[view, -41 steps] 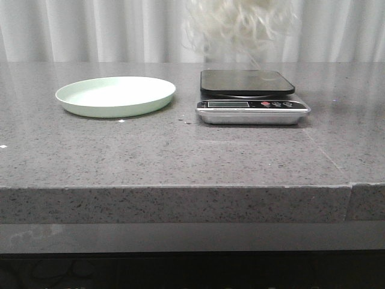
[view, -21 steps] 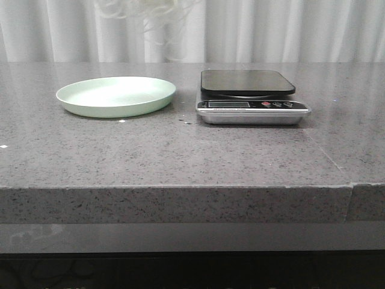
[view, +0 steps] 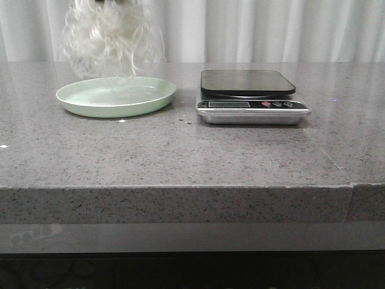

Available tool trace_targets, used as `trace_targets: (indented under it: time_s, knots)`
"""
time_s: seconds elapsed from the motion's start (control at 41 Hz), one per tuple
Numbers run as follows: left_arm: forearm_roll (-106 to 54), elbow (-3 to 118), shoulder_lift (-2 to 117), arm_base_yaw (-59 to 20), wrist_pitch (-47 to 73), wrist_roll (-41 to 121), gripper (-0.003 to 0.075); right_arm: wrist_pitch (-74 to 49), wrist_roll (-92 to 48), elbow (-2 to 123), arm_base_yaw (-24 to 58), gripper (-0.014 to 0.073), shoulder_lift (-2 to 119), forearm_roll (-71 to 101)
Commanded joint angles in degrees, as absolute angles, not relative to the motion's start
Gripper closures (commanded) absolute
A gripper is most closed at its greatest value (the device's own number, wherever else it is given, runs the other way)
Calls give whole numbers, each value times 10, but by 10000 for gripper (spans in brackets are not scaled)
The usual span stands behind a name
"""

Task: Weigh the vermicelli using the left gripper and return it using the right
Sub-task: 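Lower the vermicelli onto the green plate and open the right gripper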

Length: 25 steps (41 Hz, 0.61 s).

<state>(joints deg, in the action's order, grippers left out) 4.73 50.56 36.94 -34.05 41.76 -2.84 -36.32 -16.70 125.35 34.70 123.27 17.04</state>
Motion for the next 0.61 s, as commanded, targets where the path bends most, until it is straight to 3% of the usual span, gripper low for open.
trace_targets:
  time_s: [0.0,0.268,0.585]
  knots:
    - [44,520,374,-344,374,-33,301,-312,-170,1279,346,405,1198,174]
    - [44,520,374,-344,374,-33,301,-322,-170,1279,346,104,1205,174]
    - [44,520,374,-344,374,-33,301,-410,-157,1279,339,88,1136,174]
